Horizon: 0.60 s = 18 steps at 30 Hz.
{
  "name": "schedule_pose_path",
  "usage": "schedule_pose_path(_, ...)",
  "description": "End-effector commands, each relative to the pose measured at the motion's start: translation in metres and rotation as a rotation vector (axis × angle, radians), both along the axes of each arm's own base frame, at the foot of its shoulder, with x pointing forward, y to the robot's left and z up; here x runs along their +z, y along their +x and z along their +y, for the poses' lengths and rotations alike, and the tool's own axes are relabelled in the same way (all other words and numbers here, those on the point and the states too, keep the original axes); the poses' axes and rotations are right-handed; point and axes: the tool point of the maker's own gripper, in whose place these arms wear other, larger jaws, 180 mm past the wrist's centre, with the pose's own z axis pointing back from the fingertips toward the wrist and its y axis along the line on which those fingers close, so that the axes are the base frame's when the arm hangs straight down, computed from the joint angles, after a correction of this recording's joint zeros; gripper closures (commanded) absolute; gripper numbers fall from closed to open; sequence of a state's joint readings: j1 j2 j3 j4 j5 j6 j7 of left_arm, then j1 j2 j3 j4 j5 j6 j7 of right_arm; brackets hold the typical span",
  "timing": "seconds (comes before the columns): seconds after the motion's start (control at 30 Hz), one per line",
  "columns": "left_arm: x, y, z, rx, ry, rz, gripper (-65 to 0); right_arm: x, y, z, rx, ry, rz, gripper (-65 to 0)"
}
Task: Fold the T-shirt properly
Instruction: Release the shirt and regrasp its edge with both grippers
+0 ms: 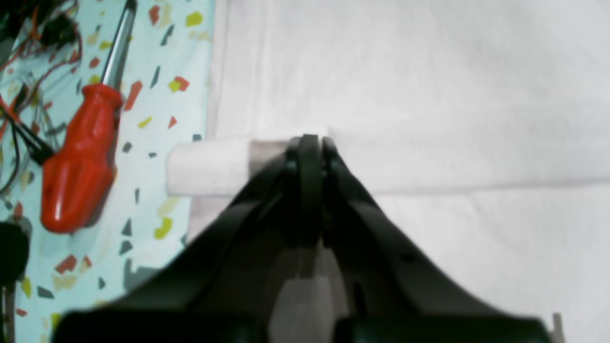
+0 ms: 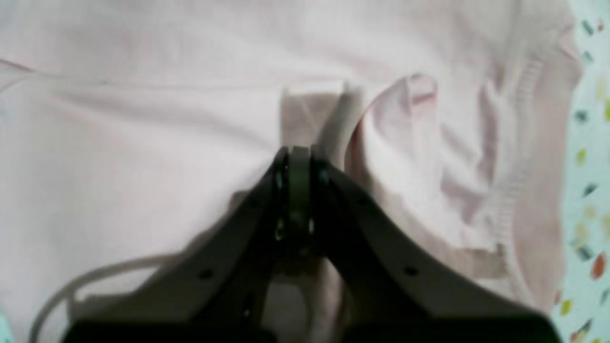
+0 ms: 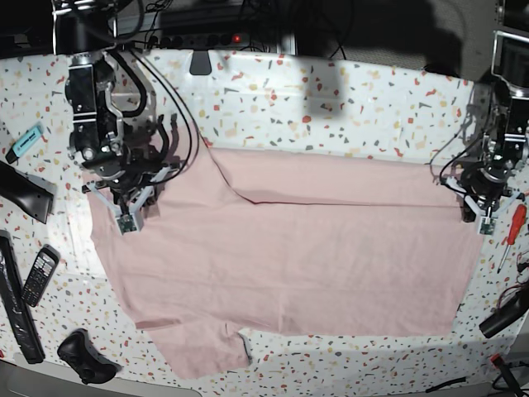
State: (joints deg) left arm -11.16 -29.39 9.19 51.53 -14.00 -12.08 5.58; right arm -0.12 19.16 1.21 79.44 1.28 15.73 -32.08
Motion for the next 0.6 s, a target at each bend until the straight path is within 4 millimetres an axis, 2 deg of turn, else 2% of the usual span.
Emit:
schedule_pose_path(0.0, -0.016, -0.020, 0.001, -0.016, 0.015, 0.082, 0.0, -0.007, -0.013, -0.014, -0.009, -0.068, 0.048, 0.0)
schedule_pose_path(0.13, -0.027, -0.056, -0.004, -0.052, 0.022, 0.120, 0.0, -0.017, -0.042, -0.017, 0.030, -0.138, 0.064, 0.0)
schedule_pose_path(0.3, -0.022, -0.092, -0.003, -0.046, 0.013, 0.113, 0.0, -0.025, -0.077, -0.015, 0.040, -0.136, 0.098, 0.0)
schedule_pose_path(0.4, -0.019, -0.109, -0.002, -0.045, 0.009, 0.114, 0.0, -0.022, -0.093, -0.020, 0.029, -0.139, 0.097, 0.0)
schedule_pose_path(0.57, -0.031, -0.135, -0.009, -0.113, 0.015, 0.197, 0.0, -0.012, -0.108, -0.029, 0.009, -0.149, 0.081, 0.0)
